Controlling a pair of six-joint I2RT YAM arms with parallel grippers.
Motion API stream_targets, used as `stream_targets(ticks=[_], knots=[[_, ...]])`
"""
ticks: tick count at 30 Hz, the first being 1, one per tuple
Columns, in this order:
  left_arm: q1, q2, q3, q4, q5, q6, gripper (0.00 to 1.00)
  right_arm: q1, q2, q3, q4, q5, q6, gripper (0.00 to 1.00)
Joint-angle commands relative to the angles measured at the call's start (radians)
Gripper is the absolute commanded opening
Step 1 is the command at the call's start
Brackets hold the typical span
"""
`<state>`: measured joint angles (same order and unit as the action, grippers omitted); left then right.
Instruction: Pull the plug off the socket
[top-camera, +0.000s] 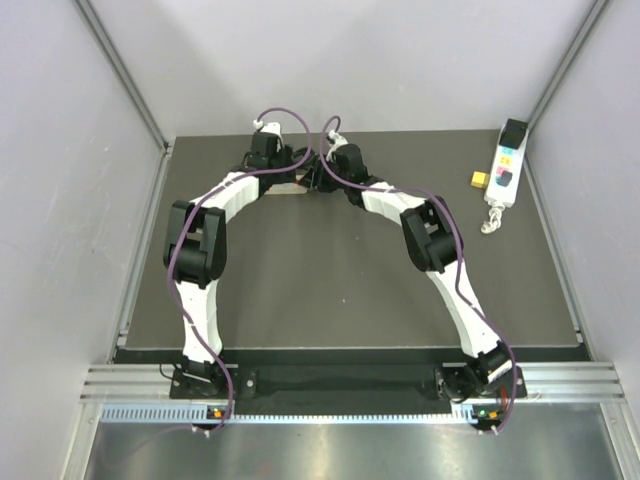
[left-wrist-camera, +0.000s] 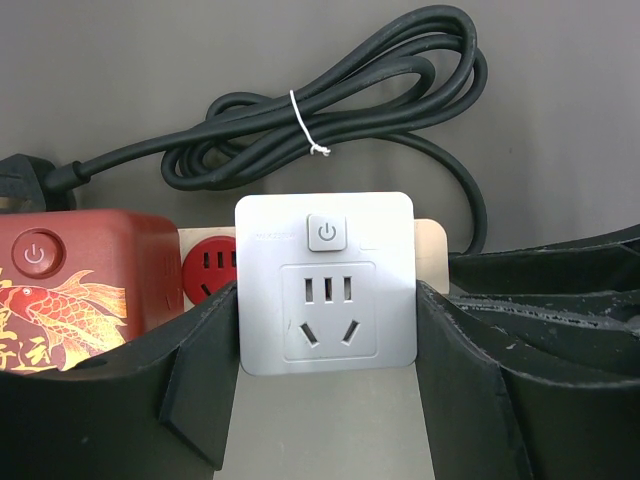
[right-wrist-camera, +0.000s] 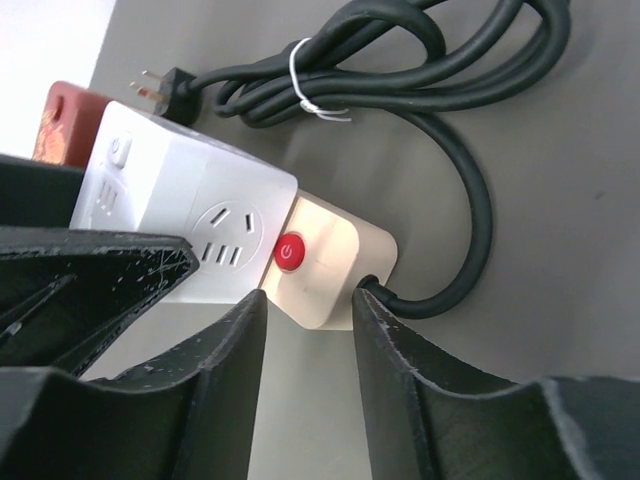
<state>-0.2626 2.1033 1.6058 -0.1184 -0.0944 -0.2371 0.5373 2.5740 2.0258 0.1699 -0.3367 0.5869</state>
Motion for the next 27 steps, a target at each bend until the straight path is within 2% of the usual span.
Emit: stream_targets(ticks=[1,12,27], knots=[[-0.026,-0.037,-0.026,0.013,0.120,-0.062,0.00,0.026,-0.005,0.031,-0.056,0.149,-0.004,0.40],[-0.033,-0.077,-0.067,0.039,0.194,-0.149,0.00,0.044,0.026,0.146,-0.230,0.248,-0.015,0.37],[-0.047,-0.146,-0.107,0.060,0.312,-0.232,0.00,0.067,0.043,0.215,-0.325,0.314,-0.067,0.35]])
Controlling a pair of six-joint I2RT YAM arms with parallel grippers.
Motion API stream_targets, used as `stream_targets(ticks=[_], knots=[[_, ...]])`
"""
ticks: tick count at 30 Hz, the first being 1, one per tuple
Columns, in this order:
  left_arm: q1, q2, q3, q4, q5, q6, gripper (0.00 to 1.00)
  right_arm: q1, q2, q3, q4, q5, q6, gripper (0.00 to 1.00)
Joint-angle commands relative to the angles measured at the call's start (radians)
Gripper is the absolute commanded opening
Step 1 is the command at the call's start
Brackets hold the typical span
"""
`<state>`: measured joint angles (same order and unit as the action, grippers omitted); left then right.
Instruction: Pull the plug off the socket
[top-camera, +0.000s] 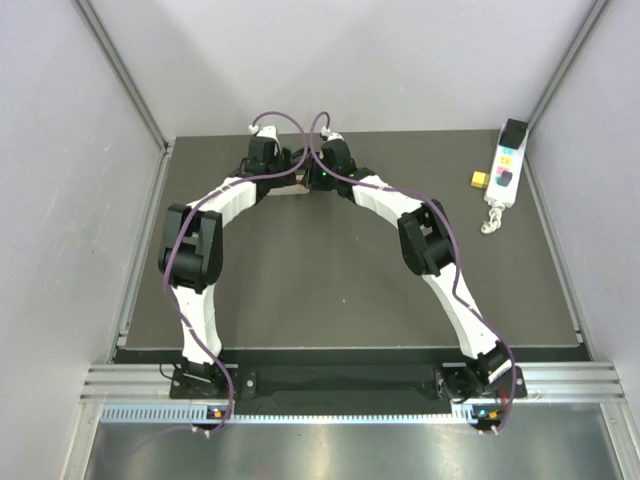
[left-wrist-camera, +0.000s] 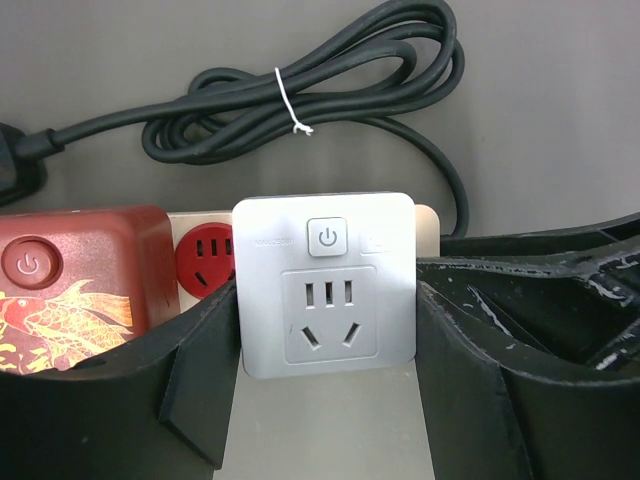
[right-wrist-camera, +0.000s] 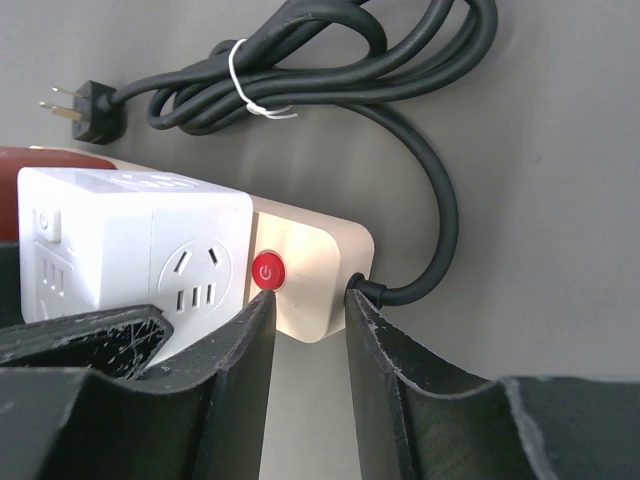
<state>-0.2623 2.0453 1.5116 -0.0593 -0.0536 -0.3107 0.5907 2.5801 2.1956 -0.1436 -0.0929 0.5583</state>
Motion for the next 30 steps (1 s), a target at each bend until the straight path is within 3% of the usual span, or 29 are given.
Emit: stream_targets(ticks=[1,11,19,27,30], knots=[[-0.049,-0.091,-0.013,0.003,0.274,-0.163,0.00,0.014,0.038,0.049,-0.017,0.070,-0.040,0.35],[-0.100,-0.128,0.005,-0.033,0.282,-0.165,0.00,0.014,0.054,0.079,-0.040,0.055,-0.046,0.34],[-0.187,-0.093,0.134,-0.204,0.088,-0.064,0.00,0.015,0.061,0.092,-0.059,0.047,-0.049,0.33],[-0.196,-0.071,0.179,-0.243,0.069,-0.097,0.00,0.018,0.063,0.098,-0.067,0.036,-0.066,0.33],[-0.195,-0.074,0.197,-0.252,0.063,-0.084,0.00,0.011,0.042,0.043,0.002,-0.031,-0.063,0.38]])
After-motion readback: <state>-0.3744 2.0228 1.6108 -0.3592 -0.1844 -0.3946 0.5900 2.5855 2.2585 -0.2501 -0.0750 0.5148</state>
